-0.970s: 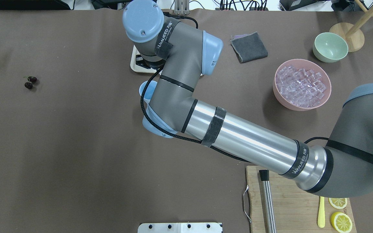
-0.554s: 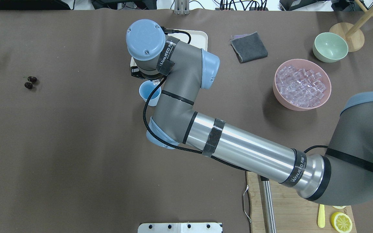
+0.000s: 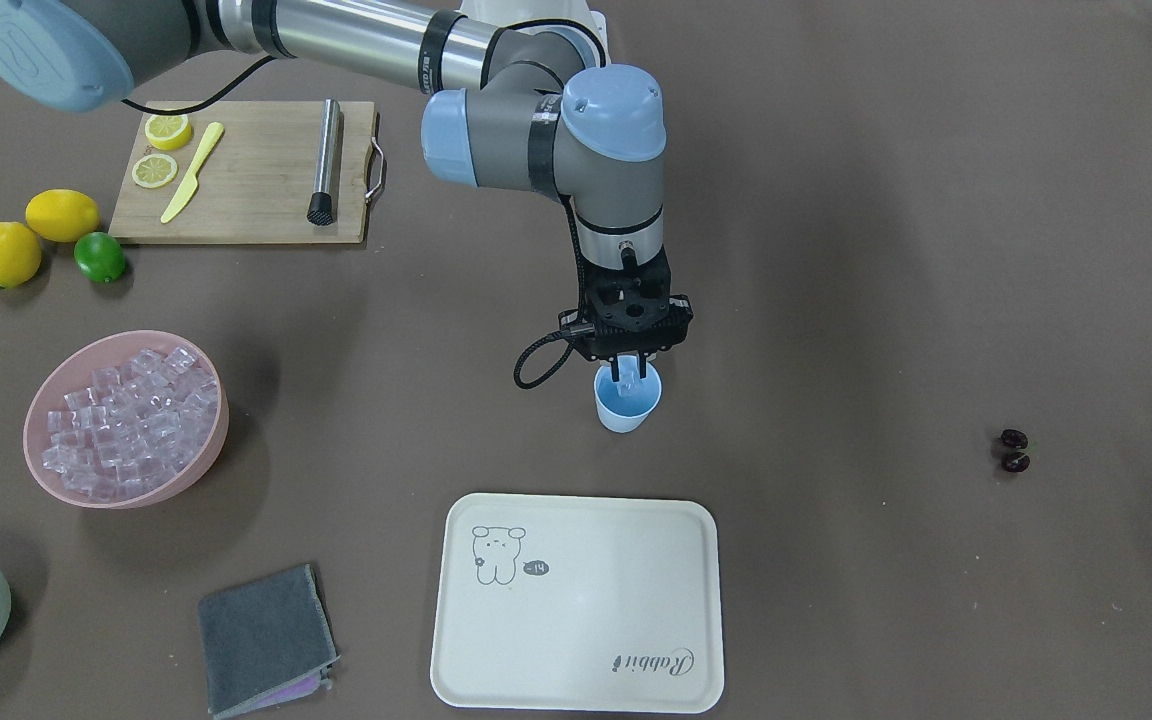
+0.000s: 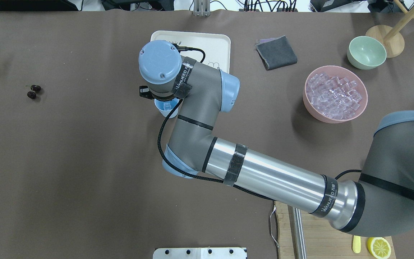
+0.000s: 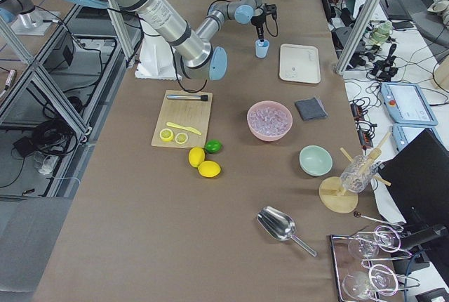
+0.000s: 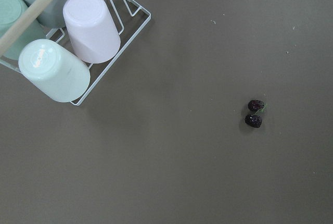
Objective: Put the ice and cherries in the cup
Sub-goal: 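Carry the ice cube with the right gripper over the blue cup and release, then move the right gripper back into the pink bowl of ice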
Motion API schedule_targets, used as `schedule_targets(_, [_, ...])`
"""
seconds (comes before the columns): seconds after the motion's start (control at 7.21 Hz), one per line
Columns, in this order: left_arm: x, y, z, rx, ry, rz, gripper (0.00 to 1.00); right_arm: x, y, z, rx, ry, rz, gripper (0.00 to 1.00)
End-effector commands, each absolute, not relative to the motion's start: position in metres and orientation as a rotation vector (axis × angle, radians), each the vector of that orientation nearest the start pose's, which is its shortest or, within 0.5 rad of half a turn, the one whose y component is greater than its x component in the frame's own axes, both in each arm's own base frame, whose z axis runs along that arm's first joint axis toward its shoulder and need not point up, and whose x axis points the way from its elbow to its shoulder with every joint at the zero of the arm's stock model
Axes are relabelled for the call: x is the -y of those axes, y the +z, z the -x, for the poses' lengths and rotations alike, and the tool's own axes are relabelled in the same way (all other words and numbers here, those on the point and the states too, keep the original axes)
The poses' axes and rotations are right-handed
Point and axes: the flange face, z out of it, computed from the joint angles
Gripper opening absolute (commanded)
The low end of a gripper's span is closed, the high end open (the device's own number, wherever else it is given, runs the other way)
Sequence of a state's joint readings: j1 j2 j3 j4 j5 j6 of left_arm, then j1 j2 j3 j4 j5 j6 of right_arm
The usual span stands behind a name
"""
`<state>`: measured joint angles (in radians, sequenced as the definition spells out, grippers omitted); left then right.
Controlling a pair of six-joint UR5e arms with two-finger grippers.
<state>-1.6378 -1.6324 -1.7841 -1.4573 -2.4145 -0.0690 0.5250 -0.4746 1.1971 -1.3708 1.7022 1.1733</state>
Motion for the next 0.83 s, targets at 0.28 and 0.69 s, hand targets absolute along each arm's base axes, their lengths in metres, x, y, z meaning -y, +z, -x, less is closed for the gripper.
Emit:
schedule_targets(0.28, [0.508, 0.528, 0.093, -0.842, -0.058, -0.154, 0.98, 0.577, 0.179, 0.48, 0.822, -0.047, -0.279, 0.97])
schedule_targets(0.69, [0.508, 0.532, 0.093, -0.842, -0.06, -0.147, 0.98, 0.59, 0.347, 0.317, 0.705, -0.214, -0.299, 0.89])
